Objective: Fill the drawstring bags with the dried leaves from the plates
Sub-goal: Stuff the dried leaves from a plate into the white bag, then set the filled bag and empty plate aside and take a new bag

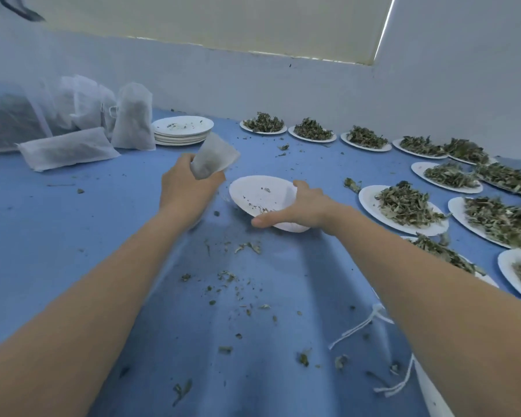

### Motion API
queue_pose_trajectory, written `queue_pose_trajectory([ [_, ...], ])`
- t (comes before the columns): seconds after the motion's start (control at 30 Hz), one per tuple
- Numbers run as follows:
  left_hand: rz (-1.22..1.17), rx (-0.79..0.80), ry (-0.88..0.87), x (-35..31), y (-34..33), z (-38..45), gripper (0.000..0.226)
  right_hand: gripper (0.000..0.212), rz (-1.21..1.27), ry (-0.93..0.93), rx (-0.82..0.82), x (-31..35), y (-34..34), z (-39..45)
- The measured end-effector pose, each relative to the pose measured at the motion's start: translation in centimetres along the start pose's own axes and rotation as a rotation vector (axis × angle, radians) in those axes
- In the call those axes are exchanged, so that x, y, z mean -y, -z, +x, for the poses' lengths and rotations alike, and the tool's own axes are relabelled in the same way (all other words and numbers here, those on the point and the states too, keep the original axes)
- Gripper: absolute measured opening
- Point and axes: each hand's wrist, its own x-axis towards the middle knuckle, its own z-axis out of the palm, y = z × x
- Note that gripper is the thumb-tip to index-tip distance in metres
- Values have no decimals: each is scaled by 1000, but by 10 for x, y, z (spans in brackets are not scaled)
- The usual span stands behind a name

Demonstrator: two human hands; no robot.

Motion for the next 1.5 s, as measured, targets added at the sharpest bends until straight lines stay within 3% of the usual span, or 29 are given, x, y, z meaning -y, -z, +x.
queue_pose_trajectory([
  [0.27,-43,-56,183,6,31,61,42,132,-1,56,-82,64,8,53],
  [0.47,-16,-81,292,28,50,125,88,129,-75,171,-90,142,-4,127],
  [0.6,119,-121,338,59,56,172,73,125,-84,177,-132,189,-16,184],
  [0.9,326,-173,233,105,57,226,76,127,-200,145,-250,236,-41,262],
  [1.07,539,-268,144,97,52,215,79,118,-226,193,-276,231,-35,253],
  [1.2,560,-316,96,70,48,185,79,107,-143,187,-272,214,-23,216],
  [1.33,519,-175,31,37,36,142,57,107,-25,166,-217,189,-12,163],
  [1.5,350,5,15,-6,14,87,63,104,-35,151,-229,148,0,93],
])
